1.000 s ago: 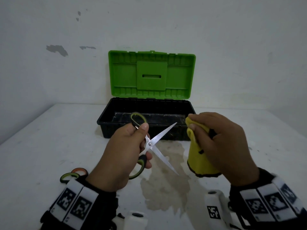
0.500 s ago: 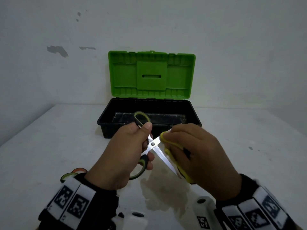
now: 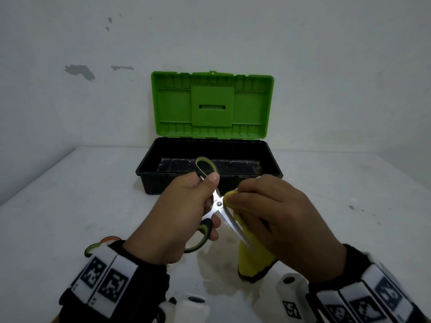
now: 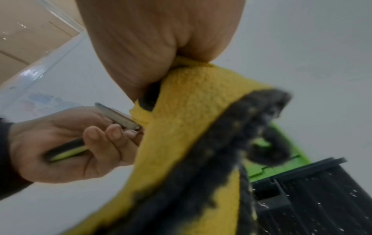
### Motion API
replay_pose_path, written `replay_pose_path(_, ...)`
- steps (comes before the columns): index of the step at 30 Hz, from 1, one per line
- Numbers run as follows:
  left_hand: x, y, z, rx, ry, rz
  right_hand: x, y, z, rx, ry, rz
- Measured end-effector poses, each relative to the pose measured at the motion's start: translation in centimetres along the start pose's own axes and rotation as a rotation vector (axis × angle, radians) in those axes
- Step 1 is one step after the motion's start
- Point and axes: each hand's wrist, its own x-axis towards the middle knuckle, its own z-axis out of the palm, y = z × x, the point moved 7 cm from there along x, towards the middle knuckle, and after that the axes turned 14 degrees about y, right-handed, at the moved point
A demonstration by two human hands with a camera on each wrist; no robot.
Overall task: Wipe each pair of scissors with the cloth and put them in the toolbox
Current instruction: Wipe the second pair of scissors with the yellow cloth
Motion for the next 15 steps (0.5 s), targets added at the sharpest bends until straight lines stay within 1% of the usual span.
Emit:
replay_pose_path(5,-0.1,-0.2,0.2,-0.021,-0.016,-0.015,-0.5,2.5,-1.4,-0.041,0.119,0.116)
replay_pose_path(9,-0.2,-0.3,0.1,-0.001,-0.032,-0.021,-0.7,4.9,-2.2,-0.085,0.126,0.2)
replay_pose_path(12,-0.4,-0.1,0.1,-0.018,-0.037,-0.027,-0.4,6.5,-3.3,-0.08,0.145,0.336)
replay_pose_path(14,-0.4,-0.1,0.0,-0.001,-0.013,-0.007,0.2,6.5,-4.3,-0.04,0.165,0.409)
replay_pose_path(15,-0.4,-0.1,-0.1,0.017,0.004,0.006,0.6,5.9,-4.7,-0.016,0.166,0.41)
